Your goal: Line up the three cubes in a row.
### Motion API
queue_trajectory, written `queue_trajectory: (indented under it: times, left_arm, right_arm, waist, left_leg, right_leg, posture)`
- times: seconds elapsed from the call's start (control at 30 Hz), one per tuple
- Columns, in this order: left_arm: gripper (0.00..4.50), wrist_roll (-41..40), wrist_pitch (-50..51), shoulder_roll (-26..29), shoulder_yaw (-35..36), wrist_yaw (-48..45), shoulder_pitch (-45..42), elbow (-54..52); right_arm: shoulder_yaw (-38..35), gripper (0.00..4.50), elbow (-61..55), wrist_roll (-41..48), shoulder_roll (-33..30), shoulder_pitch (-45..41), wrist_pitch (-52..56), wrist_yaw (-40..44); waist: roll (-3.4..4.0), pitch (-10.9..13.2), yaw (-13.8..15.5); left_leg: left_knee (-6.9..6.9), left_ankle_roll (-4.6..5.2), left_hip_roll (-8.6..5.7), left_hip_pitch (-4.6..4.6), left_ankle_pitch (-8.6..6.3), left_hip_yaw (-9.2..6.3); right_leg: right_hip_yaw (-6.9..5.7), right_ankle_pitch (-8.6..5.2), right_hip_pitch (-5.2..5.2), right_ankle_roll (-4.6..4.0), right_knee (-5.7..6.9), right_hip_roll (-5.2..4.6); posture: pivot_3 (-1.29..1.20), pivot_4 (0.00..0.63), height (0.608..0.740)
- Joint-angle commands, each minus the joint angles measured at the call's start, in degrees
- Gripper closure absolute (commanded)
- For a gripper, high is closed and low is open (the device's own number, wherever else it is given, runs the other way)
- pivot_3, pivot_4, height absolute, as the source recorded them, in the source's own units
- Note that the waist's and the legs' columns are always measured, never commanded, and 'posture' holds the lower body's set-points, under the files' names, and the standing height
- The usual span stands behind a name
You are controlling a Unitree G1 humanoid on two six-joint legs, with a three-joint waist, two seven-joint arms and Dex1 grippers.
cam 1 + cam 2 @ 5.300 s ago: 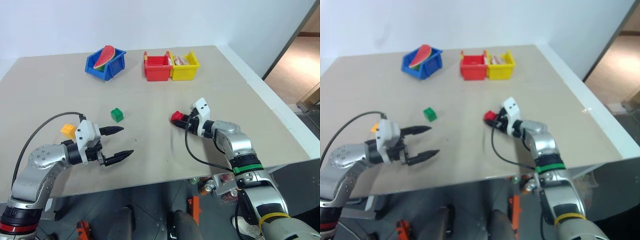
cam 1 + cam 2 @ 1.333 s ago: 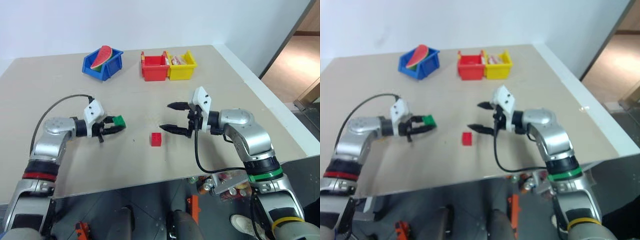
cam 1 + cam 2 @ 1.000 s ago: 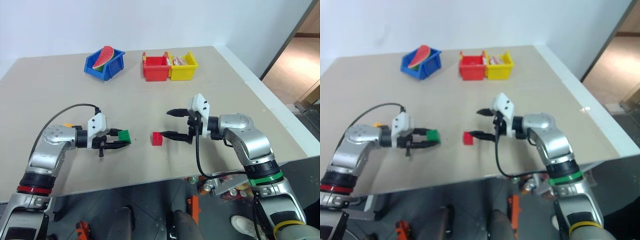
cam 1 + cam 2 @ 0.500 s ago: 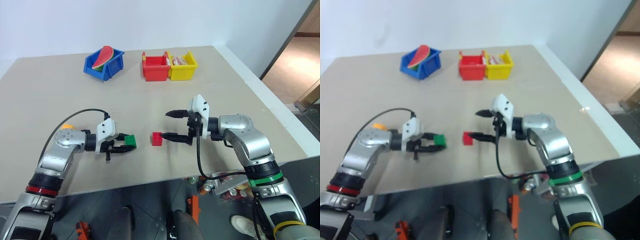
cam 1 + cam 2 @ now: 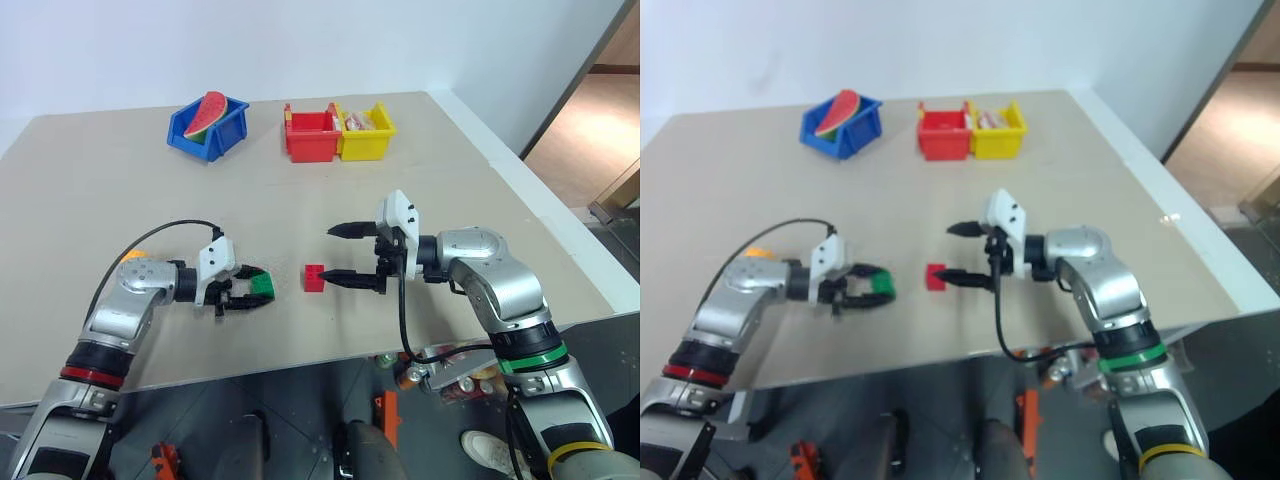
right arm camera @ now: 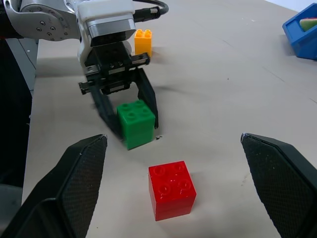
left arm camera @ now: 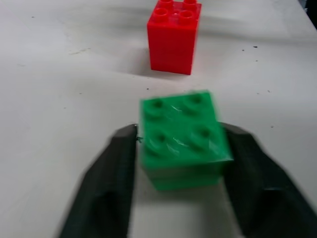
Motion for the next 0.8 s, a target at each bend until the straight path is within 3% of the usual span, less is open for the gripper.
queue_trajectory:
  times: [0.03, 0.1, 0.4, 0.53, 0.8]
  left_arm:
    - [0.47, -0.4, -1.2, 0.5, 0.5, -1.1, -1.5, -0.8]
    - [0.04, -0.3, -1.5, 1.0, 0.8, -1.3, -1.7, -1.1]
    - [0.04, -7.5, 10.8, 8.5, 10.7, 2.8, 1.0, -12.8]
    - [0.04, -13.5, 21.1, 8.2, 20.6, 13.4, 2.7, -18.5]
    - [0.04, -10.8, 23.0, 1.7, 34.1, 36.6, 12.7, -23.9]
  right_arm:
    - [0.0, 0.00, -0.9, 0.0, -0.4, -0.9, -1.1, 0.4]
    - [0.0, 0.00, -0.9, -0.1, -0.3, -1.0, -1.2, 0.4]
    - [-0.4, 0.00, -1.0, 0.1, -0.6, -1.3, -1.3, 0.4]
    - [-0.6, 0.00, 0.1, 0.1, -0.5, -1.7, -2.0, 0.6]
    - [0.5, 0.00, 2.3, -0.1, 0.7, -3.6, -3.3, 1.8]
  waist:
    - [0.00, 0.0, 0.0]
    - [0.00, 0.0, 0.0]
    - [0.00, 0.0, -0.1]
    - [-0.01, 0.0, -0.1]
    - [-0.05, 0.0, -0.2]
  left_leg:
    - [0.00, 0.00, 0.00, 0.00, 0.00, 0.00]
    - [0.00, 0.00, 0.00, 0.00, 0.00, 0.00]
    - [-0.02, -0.02, 0.02, -0.01, -0.01, 0.00]
    - [-0.03, -0.03, 0.03, 0.00, -0.02, -0.01]
    - [-0.02, -0.03, 0.02, 0.02, -0.02, 0.02]
  right_leg:
    - [0.00, 0.00, 0.00, 0.00, 0.00, 0.00]
    - [0.00, 0.00, 0.00, 0.00, 0.00, 0.00]
    - [0.01, -0.01, -0.03, -0.01, 0.00, 0.00]
    - [0.01, -0.01, -0.03, -0.01, -0.01, 0.00]
    - [0.05, 0.01, 0.01, 0.02, -0.01, 0.01]
  posture:
    - [0.00, 0.150, 0.740]
    - [0.00, 0.150, 0.740]
    - [0.00, 0.150, 0.740]
    - [0.00, 0.150, 0.740]
    - [0.00, 0.150, 0.740]
